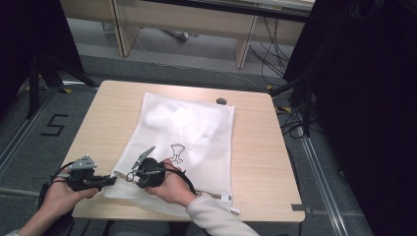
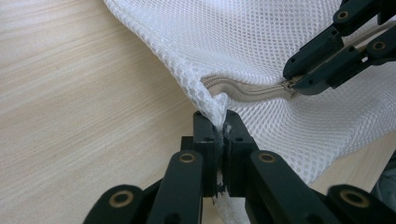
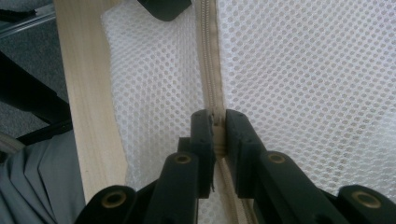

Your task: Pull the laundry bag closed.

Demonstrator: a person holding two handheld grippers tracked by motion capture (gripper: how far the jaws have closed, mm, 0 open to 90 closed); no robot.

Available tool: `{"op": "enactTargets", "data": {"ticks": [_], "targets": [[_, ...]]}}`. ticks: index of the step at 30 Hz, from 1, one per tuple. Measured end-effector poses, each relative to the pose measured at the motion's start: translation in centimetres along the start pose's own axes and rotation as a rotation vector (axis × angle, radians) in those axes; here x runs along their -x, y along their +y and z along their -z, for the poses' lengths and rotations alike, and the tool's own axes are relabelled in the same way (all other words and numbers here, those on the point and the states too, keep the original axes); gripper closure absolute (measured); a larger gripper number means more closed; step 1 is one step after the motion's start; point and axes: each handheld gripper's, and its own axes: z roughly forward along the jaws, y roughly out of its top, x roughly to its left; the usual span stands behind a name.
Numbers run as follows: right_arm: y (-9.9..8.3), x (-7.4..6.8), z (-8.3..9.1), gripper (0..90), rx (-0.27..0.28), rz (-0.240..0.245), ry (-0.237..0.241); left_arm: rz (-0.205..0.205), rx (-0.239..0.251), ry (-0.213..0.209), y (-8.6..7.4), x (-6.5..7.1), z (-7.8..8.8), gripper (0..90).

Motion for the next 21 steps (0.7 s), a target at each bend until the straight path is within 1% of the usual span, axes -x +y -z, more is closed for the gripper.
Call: {"op": "enactTargets", "data": {"ticks": [2, 3, 4, 6, 7, 8, 11, 14, 16, 17, 19, 21], "targets": [[0.0, 0.0, 0.1, 82.4, -0.004, 0.001, -0.005, -0.001, -0.004, 0.004, 0.0, 0.0, 0.0, 85.4], [0.0, 0.0, 0.1, 82.4, -0.003, 0.002, -0.003, -0.018, -0.015, 0.005, 0.0, -0.2, 0.1, 85.4], [0.0, 0.0, 0.1, 82.4, -0.003, 0.002, -0.003, -0.021, -0.017, 0.006, 0.0, -0.2, 0.1, 85.4], [-0.1, 0.0, 0.2, 82.4, -0.008, 0.003, 0.000, -0.016, -0.016, 0.005, 0.0, -0.2, 0.1, 85.5], [-0.2, 0.0, 0.2, 82.4, -0.011, -0.001, -0.007, -0.002, 0.003, 0.008, 0.0, -0.1, 0.0, 85.5], [-0.2, 0.0, 0.2, 82.4, -0.011, -0.001, -0.007, -0.011, 0.010, 0.012, -0.1, -0.1, 0.0, 85.5], [-0.5, 0.3, 0.2, 82.4, -0.012, -0.009, -0.006, -0.014, -0.014, 0.005, 0.0, -0.2, 0.1, 85.5], [-0.8, 0.4, 0.4, 82.4, -0.011, -0.014, -0.004, -0.013, -0.013, 0.009, 0.0, -0.2, 0.1, 85.5], [-1.0, 0.4, 0.5, 82.4, -0.017, -0.012, -0.011, -0.014, -0.017, 0.012, 0.0, -0.2, 0.1, 85.5], [-1.1, 0.4, 0.5, 82.4, -0.013, -0.016, -0.003, -0.016, -0.014, 0.009, 0.0, -0.3, 0.1, 85.6], [-1.1, 0.5, 0.6, 82.4, -0.019, -0.017, -0.009, -0.014, -0.013, 0.011, 0.0, -0.3, 0.1, 85.5], [-1.3, 0.6, 0.7, 82.4, -0.019, -0.020, -0.002, -0.013, -0.014, 0.017, 0.0, -0.3, 0.1, 85.6]]}}
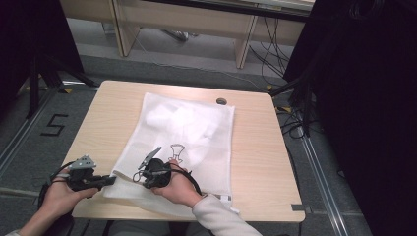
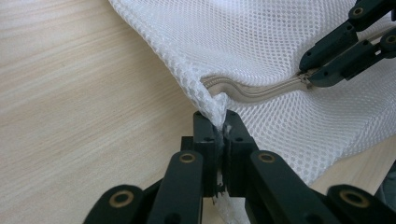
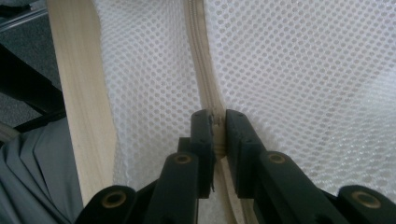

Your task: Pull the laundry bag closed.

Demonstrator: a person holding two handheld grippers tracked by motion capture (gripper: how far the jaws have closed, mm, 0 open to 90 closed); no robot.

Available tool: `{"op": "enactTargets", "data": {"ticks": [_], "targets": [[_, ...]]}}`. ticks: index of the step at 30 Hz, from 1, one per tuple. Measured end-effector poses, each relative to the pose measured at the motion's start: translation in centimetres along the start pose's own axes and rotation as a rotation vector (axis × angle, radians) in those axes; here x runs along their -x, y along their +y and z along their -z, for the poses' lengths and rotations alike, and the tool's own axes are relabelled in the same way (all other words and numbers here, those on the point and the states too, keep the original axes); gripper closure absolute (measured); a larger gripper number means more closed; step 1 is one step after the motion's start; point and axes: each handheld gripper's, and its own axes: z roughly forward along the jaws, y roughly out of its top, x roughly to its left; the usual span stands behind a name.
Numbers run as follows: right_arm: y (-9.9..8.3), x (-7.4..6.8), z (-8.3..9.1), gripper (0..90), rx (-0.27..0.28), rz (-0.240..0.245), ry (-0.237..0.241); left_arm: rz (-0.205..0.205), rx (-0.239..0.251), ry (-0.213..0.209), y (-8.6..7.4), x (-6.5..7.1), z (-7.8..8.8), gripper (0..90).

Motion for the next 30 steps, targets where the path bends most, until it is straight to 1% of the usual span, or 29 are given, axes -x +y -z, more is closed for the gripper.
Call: {"op": "enactTargets", "data": {"ticks": [3, 4, 5, 6, 7, 8, 9, 10, 11, 13, 14, 15, 16, 17, 18, 19, 20, 21, 22, 23, 24, 25, 26, 27, 28, 29, 30], "targets": [[-0.1, 0.0, 0.0, 82.4, -0.002, -0.002, -0.003, 0.004, 0.002, 0.010, 0.0, 0.0, 0.0, 85.5], [-0.2, 0.1, 0.1, 82.4, -0.004, -0.002, -0.008, 0.023, 0.030, 0.001, -0.1, 0.1, -0.2, 85.6], [-0.3, 0.2, 0.1, 82.4, -0.001, -0.002, -0.003, 0.019, 0.012, -0.001, 0.0, 0.1, -0.1, 85.5], [-0.4, 0.2, 0.2, 82.4, 0.000, -0.004, -0.006, 0.019, 0.012, -0.001, 0.0, 0.1, -0.1, 85.5], [-0.4, 0.2, 0.2, 82.4, 0.001, -0.003, -0.005, 0.023, 0.024, 0.001, -0.1, 0.1, -0.2, 85.5], [-0.4, 0.2, 0.2, 82.4, 0.001, -0.003, -0.005, 0.008, 0.018, 0.007, -0.1, 0.0, -0.1, 85.5], [-0.5, 0.1, 0.2, 82.4, 0.000, -0.002, -0.006, 0.023, 0.015, -0.002, 0.0, 0.1, -0.1, 85.5], [-0.5, 0.1, 0.3, 82.4, -0.002, -0.006, -0.005, 0.020, 0.015, -0.005, 0.0, 0.1, -0.1, 85.5], [-0.6, 0.1, 0.3, 82.4, -0.004, -0.006, -0.008, 0.010, 0.004, -0.002, 0.0, 0.0, 0.0, 85.5], [-0.6, 0.1, 0.3, 82.4, 0.001, -0.003, -0.009, 0.006, 0.011, 0.011, 0.0, 0.0, -0.1, 85.5], [-0.7, 0.1, 0.4, 82.4, 0.003, -0.003, -0.008, 0.024, 0.030, 0.003, -0.1, 0.2, -0.2, 85.5], [-0.7, 0.1, 0.4, 82.4, 0.004, -0.004, -0.007, 0.023, 0.031, 0.003, -0.1, 0.2, -0.2, 85.5], [-0.8, 0.2, 0.5, 82.4, 0.006, -0.009, -0.001, 0.009, 0.019, 0.007, -0.1, 0.1, -0.1, 85.5], [-0.8, 0.2, 0.5, 82.4, 0.007, -0.008, -0.003, 0.015, 0.023, 0.009, -0.1, 0.1, -0.2, 85.5], [-0.8, 0.2, 0.5, 82.4, 0.007, -0.008, -0.003, 0.008, 0.001, 0.000, 0.0, 0.0, 0.0, 85.5], [-0.9, 0.2, 0.5, 82.4, 0.004, -0.011, -0.001, 0.008, 0.011, 0.001, -0.1, 0.0, -0.1, 85.5], [-0.9, 0.2, 0.5, 82.4, 0.004, -0.011, -0.001, 0.008, 0.011, 0.001, -0.1, 0.0, -0.1, 85.5], [-0.9, 0.2, 0.5, 82.4, 0.006, -0.008, -0.005, 0.003, -0.004, 0.002, 0.0, -0.1, 0.0, 85.5], [-0.9, 0.2, 0.5, 82.4, 0.002, -0.008, -0.007, 0.005, 0.012, 0.006, -0.1, 0.0, -0.1, 85.5], [-1.0, 0.2, 0.5, 82.4, 0.003, -0.011, -0.008, 0.008, 0.013, 0.008, -0.1, 0.0, -0.1, 85.5], [-1.0, 0.2, 0.5, 82.4, 0.003, -0.010, -0.008, 0.006, 0.001, 0.008, 0.0, 0.0, 0.0, 85.5], [-1.1, 0.2, 0.6, 82.4, 0.001, -0.006, -0.015, 0.006, 0.006, 0.008, -0.1, 0.0, 0.0, 85.5], [-1.1, 0.2, 0.7, 82.4, 0.004, -0.009, -0.009, 0.008, 0.014, 0.007, -0.1, 0.0, -0.1, 85.5], [-1.2, 0.2, 0.7, 82.5, -0.001, -0.015, -0.015, 0.004, -0.006, 0.005, 0.0, -0.1, 0.0, 85.5], [-1.2, 0.3, 0.8, 82.4, 0.005, -0.014, -0.015, 0.008, 0.004, 0.012, 0.0, 0.0, 0.0, 85.5], [-1.2, 0.3, 0.8, 82.4, 0.005, -0.014, -0.015, 0.008, 0.020, 0.009, -0.1, 0.0, -0.1, 85.5], [-1.3, 0.3, 1.0, 82.4, 0.000, -0.016, -0.019, 0.005, 0.005, 0.014, 0.0, 0.0, 0.0, 85.5]]}}
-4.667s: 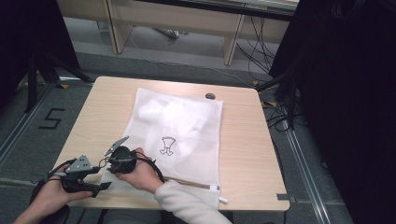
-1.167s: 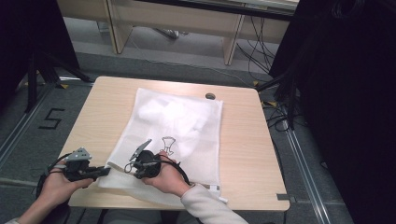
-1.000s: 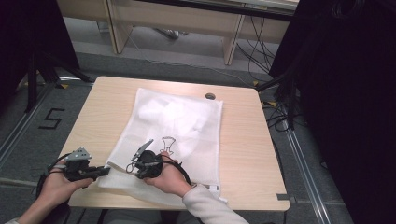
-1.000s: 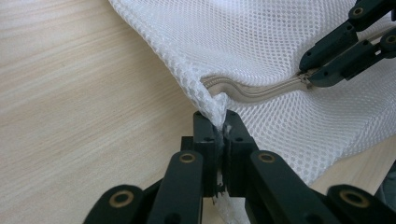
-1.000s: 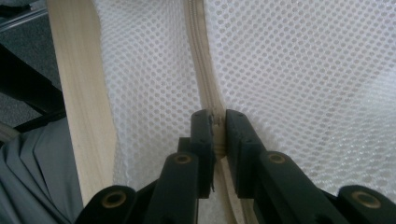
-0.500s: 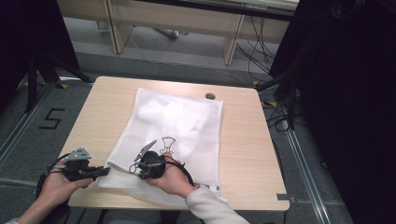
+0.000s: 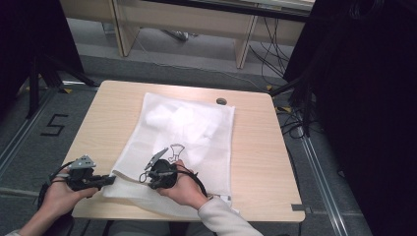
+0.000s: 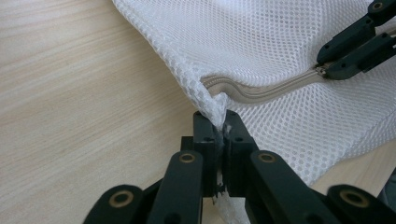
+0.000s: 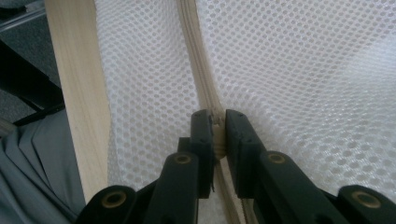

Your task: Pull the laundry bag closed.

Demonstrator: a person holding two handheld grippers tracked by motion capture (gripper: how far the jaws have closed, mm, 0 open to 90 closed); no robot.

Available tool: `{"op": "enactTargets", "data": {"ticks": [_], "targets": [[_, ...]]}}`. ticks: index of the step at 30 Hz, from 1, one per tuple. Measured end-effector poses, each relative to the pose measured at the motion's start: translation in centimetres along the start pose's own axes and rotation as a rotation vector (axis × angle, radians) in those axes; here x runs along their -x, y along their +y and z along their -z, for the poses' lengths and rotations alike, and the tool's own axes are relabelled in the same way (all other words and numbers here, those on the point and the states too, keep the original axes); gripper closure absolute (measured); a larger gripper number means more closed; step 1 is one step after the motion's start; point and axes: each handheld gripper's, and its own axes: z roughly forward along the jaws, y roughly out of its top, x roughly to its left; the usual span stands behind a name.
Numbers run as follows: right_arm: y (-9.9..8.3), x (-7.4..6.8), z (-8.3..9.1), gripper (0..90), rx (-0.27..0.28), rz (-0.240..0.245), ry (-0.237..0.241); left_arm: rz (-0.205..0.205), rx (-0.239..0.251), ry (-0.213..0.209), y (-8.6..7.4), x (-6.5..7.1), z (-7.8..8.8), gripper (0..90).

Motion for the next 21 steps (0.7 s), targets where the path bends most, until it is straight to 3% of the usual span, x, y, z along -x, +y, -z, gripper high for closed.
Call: {"op": "enactTargets", "data": {"ticks": [21], "targets": [[-0.91, 0.28, 0.63, 82.4, -0.010, -0.010, -0.001, 0.010, -0.007, 0.000, -0.10, -0.04, -0.13, 85.5]]}}
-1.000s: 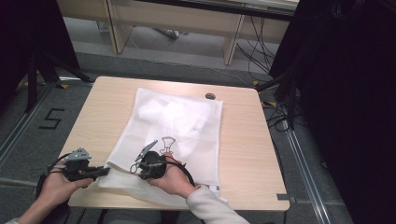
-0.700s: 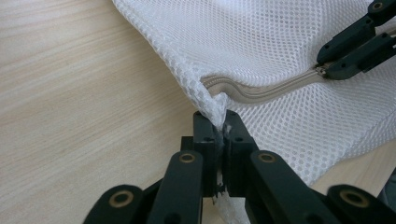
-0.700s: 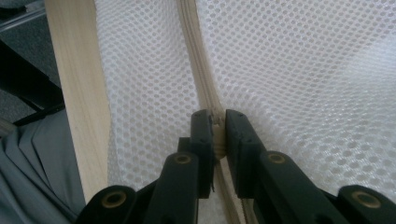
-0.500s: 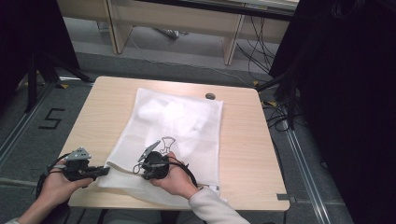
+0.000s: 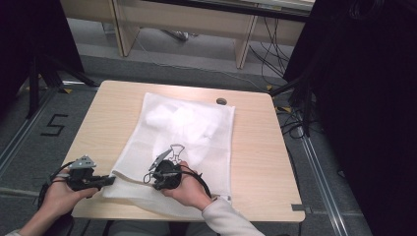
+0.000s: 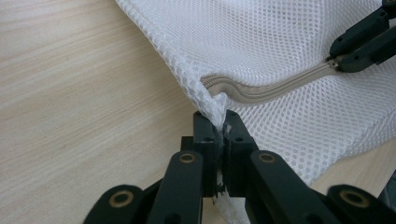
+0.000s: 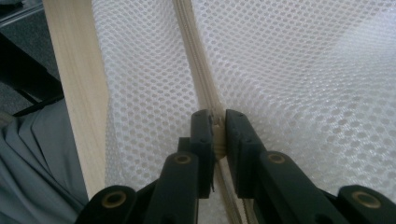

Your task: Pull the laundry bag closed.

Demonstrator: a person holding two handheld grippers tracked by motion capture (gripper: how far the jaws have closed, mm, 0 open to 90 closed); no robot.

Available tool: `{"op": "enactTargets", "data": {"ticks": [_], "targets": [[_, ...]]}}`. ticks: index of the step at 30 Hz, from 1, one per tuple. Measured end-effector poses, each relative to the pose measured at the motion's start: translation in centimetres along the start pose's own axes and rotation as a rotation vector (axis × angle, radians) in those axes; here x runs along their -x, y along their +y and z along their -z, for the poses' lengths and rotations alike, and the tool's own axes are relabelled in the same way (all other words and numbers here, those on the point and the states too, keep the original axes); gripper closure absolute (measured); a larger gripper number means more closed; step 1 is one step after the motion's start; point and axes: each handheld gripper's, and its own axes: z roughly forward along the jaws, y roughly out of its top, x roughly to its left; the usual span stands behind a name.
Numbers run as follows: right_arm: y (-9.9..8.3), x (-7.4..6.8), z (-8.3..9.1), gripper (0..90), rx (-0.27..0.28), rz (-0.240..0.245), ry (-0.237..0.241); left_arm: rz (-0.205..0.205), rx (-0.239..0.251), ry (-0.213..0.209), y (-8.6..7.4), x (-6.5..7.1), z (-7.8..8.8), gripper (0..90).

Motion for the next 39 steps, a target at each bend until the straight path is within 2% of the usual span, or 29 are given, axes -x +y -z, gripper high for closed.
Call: {"op": "enactTargets", "data": {"ticks": [16, 24, 30, 31, 39], "targets": [[-0.6, 0.2, 0.6, 82.4, -0.011, -0.007, -0.009, -0.007, -0.007, 0.001, 0.0, 0.0, 0.0, 85.5], [-1.0, 0.3, 0.8, 82.4, -0.024, -0.005, -0.013, -0.001, -0.002, 0.012, 0.0, 0.0, 0.0, 85.5], [-1.0, 0.3, 1.0, 82.4, -0.021, -0.004, -0.012, -0.002, -0.012, 0.007, 0.0, 0.0, 0.1, 85.5], [-1.0, 0.3, 1.0, 82.4, -0.026, -0.006, -0.012, 0.013, 0.007, 0.005, 0.0, 0.0, -0.1, 85.5], [-1.5, 0.5, 1.5, 82.4, -0.026, -0.011, -0.016, 0.013, 0.001, 0.005, 0.0, 0.0, 0.0, 85.5]]}}
